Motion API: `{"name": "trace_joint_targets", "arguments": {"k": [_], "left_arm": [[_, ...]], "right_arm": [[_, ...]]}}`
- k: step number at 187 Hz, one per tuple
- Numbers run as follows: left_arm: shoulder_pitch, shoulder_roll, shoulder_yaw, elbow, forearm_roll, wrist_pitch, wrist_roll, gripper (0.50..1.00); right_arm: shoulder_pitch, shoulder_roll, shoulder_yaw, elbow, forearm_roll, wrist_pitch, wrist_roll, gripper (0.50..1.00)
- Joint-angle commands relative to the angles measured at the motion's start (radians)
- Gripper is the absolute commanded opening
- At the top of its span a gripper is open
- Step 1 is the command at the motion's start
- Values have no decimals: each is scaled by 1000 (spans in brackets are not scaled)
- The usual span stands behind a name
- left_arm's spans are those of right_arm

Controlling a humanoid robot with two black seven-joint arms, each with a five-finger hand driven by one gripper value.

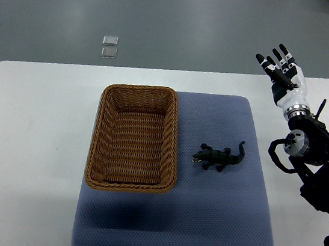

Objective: Place crocodile in brown basket with right hand

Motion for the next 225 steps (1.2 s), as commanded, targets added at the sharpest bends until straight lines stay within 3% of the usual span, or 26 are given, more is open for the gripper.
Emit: {"name": "trace_joint_targets", "arguments": {"k": [1, 41, 79, 105, 132, 163, 225], "left_arm": [[-1, 0, 1, 0, 0, 0, 0, 1000], [-1, 0, 1, 0, 0, 0, 0, 1000], [-3, 0, 1, 0, 0, 0, 0, 1000], [-4, 0, 1, 0, 0, 0, 0, 1000], [-4, 0, 1, 0, 0, 0, 0, 1000], [-6, 0, 1, 0, 0, 0, 0, 1000], [-7, 0, 1, 0, 0, 0, 0, 1000]], "right_arm": [[2, -4, -2, 0, -4, 0, -3, 924], [6, -33, -25, 15, -11, 0, -9, 924], [34, -179, -177, 89, -13, 5, -6, 924], [88, -291, -304, 170, -51, 48, -6, 924], [189, -388, -447, 216, -189, 100, -6, 924], [296, -486, -592, 342, -439, 146, -2, 924], [396, -526, -619, 548, -973, 278, 0, 924]]}}
